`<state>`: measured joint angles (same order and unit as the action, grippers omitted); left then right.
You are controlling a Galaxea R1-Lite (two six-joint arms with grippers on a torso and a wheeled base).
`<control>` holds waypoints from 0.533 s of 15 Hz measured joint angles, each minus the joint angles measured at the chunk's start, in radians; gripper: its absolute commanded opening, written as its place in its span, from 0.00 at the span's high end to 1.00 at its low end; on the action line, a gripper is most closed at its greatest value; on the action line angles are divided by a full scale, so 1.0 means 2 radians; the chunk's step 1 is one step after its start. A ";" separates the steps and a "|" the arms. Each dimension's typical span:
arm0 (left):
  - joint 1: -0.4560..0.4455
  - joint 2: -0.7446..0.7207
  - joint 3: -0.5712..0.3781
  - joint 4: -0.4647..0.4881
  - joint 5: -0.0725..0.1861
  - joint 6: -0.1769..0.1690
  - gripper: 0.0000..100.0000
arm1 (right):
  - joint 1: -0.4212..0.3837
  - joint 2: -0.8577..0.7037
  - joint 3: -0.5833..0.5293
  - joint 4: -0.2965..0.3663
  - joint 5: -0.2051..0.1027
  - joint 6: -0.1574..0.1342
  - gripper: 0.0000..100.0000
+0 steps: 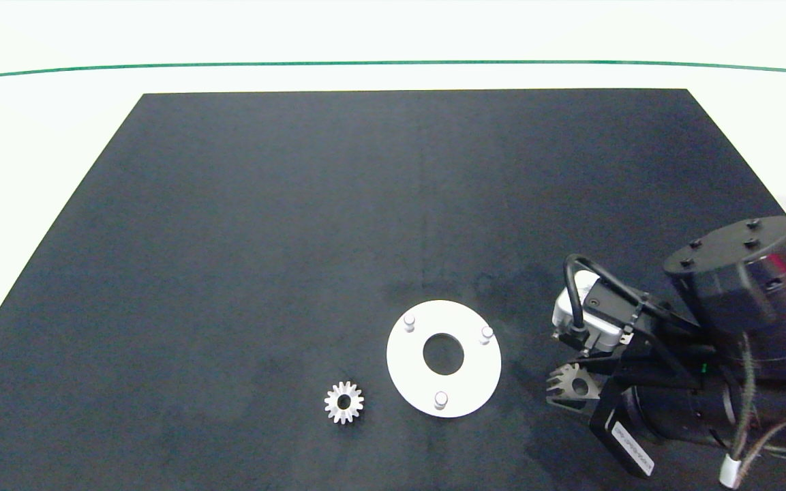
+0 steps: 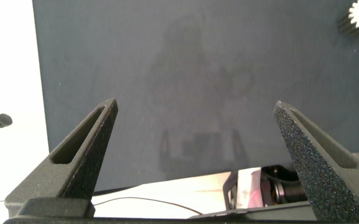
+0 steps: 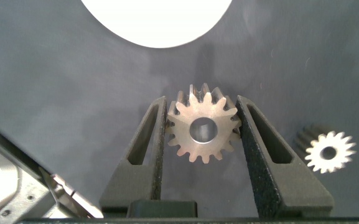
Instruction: Install three planetary gears onto the carrier pins
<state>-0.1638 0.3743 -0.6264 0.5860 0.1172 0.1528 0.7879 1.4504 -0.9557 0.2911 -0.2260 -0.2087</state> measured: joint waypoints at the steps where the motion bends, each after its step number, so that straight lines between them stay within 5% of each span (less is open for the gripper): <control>1: 0.000 0.001 -0.002 0.000 0.000 0.000 0.00 | 0.019 -0.007 -0.004 0.001 -0.006 0.001 0.90; 8: 0.001 0.004 -0.004 0.000 0.000 0.000 0.00 | 0.082 0.035 -0.026 -0.023 -0.021 0.002 0.90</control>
<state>-0.1626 0.3828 -0.6349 0.5857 0.1172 0.1523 0.9511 1.5206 -1.0083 0.2453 -0.2674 -0.2038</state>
